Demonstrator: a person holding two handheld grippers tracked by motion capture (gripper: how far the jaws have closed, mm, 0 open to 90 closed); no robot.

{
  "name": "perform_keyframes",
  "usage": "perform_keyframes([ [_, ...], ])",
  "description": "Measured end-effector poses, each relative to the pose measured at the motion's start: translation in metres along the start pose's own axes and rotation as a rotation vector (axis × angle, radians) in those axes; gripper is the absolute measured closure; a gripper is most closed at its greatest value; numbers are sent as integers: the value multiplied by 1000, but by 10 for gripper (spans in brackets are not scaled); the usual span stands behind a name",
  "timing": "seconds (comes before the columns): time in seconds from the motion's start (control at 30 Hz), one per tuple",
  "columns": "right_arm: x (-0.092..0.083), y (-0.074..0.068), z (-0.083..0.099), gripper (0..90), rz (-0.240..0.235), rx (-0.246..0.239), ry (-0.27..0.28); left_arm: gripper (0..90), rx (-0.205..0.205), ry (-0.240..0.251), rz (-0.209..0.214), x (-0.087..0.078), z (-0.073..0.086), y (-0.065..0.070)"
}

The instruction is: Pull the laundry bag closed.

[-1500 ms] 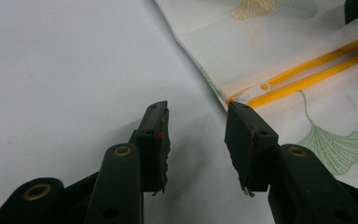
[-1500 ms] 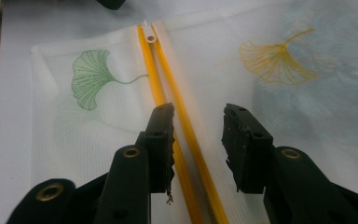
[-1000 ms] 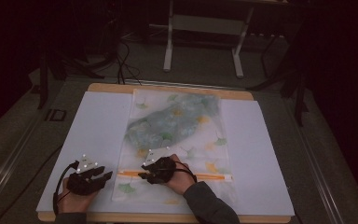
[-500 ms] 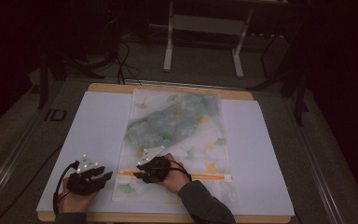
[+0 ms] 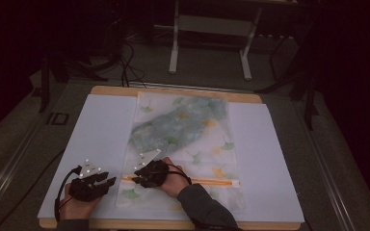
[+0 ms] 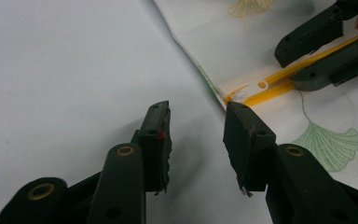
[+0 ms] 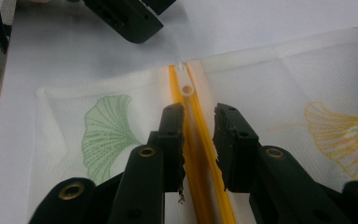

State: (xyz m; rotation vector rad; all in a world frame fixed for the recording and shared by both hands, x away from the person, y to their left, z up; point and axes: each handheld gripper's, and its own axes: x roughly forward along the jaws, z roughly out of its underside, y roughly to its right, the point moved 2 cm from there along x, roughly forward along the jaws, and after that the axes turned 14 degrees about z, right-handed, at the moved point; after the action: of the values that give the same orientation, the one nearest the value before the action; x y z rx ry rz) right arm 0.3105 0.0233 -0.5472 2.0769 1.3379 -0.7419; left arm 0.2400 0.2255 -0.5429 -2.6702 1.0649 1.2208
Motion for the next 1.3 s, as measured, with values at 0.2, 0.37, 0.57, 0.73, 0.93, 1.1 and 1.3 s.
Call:
perform_keyframes([
  [0.2, 4, 2, -2, 711, 5, -9, -14, 623, -4, 1, 3, 0, 0, -1],
  [0.37, 6, 3, -4, 711, -1, -15, -22, 622, -4, 1, 3, -1, 0, -1],
  [0.57, 9, 2, -6, 711, -15, -21, -28, 621, -1, -1, 1, 0, 0, 0],
  [0.73, 11, 0, -9, 719, -28, -28, -30, 618, 2, -4, -2, 0, 0, 0],
  [0.93, 15, -2, -14, 736, -36, -38, -39, 617, 8, -8, -7, 0, 0, 1],
  [1.1, 19, -4, -18, 747, -41, -45, -41, 616, 7, -10, -7, 0, -1, 1],
  [1.3, 22, -5, -21, 761, -45, -50, -44, 616, 7, -12, -4, 0, -1, 1],
])
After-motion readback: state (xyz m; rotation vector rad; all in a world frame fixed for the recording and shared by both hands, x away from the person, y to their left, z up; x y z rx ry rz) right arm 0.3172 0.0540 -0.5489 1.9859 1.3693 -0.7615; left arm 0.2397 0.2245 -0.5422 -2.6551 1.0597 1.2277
